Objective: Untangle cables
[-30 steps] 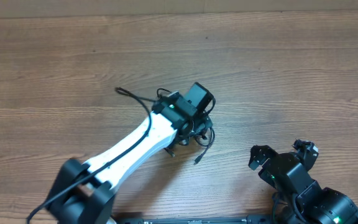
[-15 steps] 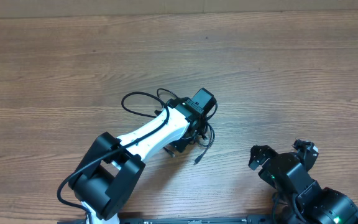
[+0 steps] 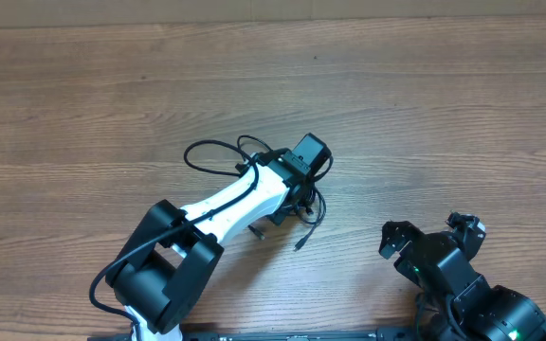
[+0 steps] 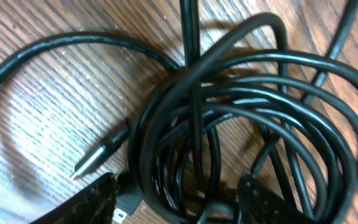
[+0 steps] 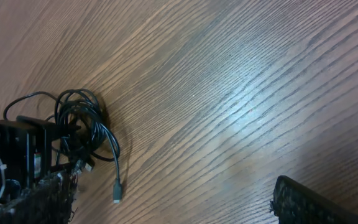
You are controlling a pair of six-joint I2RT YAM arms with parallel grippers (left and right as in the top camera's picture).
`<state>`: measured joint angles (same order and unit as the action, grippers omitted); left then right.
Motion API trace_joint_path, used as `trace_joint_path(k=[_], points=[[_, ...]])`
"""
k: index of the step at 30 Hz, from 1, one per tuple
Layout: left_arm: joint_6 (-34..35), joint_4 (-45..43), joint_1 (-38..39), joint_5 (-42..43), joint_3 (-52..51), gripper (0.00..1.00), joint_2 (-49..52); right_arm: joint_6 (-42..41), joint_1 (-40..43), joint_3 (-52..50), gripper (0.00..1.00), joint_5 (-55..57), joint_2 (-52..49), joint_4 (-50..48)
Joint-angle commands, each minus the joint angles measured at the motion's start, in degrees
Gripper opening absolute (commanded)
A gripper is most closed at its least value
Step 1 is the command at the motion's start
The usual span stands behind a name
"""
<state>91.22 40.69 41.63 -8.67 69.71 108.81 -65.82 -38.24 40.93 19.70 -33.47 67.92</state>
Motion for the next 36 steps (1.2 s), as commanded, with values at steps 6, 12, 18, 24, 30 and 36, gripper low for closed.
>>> trace_joint_path(k=[6,12,18,24,30,36], points=[[0.4,-0.4,-0.1,-2.7,-1.9,0.28,0.6,-0.2,0.0,1.1,1.0,0.6,0.3,-0.3],[-12.1,0.0,-0.1,-2.8,-2.1,0.04,0.6,-0.2,0.0,1.1,1.0,0.6,0.3,-0.3],[-25.6,-2.7,-1.0,-0.9,-2.0,0.04,0.2,-0.2,0.0,1.1,1.0,0.6,0.3,-0.3],[-57.6,-1.9,-3.8,8.8,0.9,0.04,-1.3,-0.2,0.0,1.1,1.0,0.6,0.3,-0.3],[-73.6,3.7,-5.7,17.4,1.5,0.04,-6.3,-0.2,0.0,1.1,1.0,0.6,0.3,-0.3],[-83.5,4.0,-7.6,29.0,1.5,0.04,-16.2,-0.4,0.0,1.1,1.0,-0.7,0.3,-1.2]])
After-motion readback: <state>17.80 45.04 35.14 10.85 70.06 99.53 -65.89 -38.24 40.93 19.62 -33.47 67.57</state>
